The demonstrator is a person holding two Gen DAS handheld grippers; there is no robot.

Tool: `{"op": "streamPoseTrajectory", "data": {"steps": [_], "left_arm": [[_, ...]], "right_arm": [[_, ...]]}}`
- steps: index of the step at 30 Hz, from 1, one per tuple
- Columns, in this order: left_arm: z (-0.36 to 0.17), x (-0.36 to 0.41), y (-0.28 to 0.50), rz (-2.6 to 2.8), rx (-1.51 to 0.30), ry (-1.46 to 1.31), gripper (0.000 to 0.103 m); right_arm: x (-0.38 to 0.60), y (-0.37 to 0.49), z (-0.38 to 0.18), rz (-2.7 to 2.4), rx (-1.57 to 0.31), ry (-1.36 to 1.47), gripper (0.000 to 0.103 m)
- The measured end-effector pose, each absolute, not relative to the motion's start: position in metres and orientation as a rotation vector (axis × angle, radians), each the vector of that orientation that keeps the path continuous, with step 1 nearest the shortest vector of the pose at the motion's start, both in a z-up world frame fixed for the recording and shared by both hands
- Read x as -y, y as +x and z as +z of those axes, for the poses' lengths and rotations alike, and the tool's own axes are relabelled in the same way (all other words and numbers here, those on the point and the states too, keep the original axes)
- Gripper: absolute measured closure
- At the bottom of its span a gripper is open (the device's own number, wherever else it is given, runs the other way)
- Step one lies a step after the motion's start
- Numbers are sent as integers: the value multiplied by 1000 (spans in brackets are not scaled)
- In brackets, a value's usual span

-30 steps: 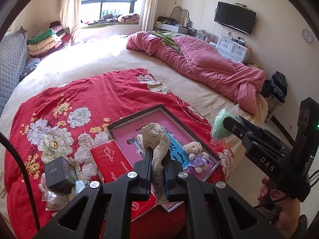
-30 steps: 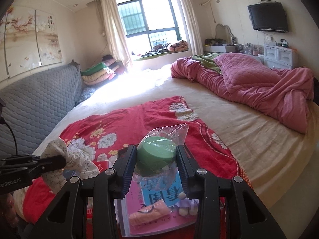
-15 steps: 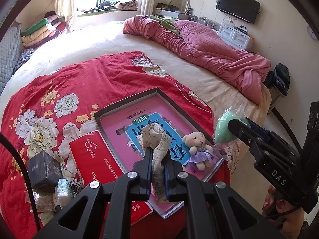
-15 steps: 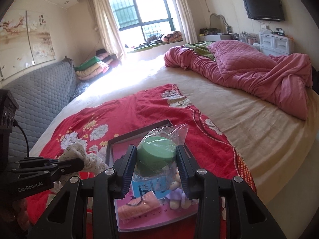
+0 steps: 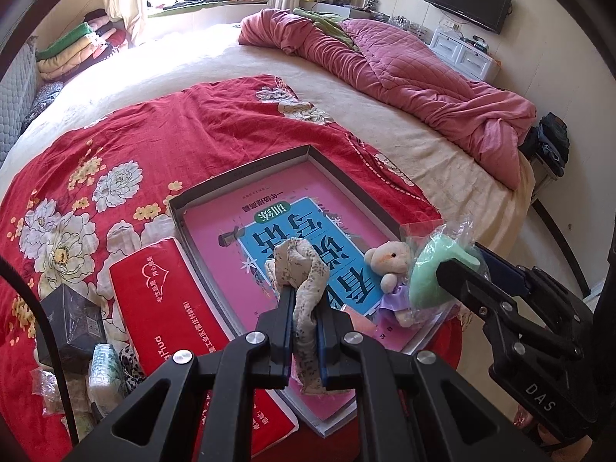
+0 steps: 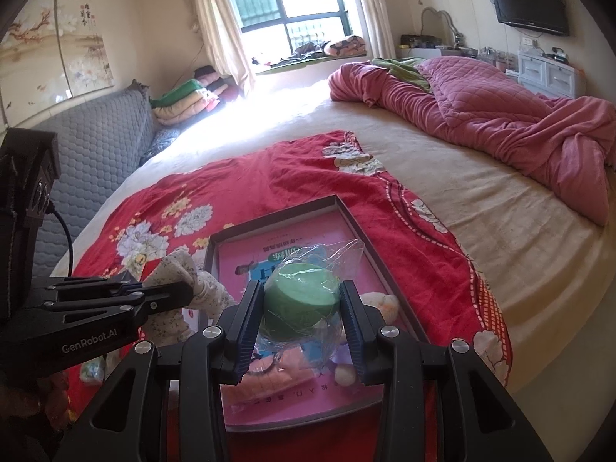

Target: Organize soft objects

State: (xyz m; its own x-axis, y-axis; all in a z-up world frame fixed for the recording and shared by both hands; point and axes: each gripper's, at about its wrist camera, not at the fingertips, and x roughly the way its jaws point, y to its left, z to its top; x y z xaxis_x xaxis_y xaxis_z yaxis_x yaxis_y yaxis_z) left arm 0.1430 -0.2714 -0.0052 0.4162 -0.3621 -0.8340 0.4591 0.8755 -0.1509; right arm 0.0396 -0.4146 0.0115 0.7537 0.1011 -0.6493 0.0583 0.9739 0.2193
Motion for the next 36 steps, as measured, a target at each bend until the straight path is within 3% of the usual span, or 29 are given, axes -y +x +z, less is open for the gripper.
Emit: {"op": "streamPoseTrajectory", "data": {"steps": [36], "left_arm": [[-67,299,176,-489,-1119,210,93]], "right_arm": [[401,51,-62,144,-980,170,61]]}}
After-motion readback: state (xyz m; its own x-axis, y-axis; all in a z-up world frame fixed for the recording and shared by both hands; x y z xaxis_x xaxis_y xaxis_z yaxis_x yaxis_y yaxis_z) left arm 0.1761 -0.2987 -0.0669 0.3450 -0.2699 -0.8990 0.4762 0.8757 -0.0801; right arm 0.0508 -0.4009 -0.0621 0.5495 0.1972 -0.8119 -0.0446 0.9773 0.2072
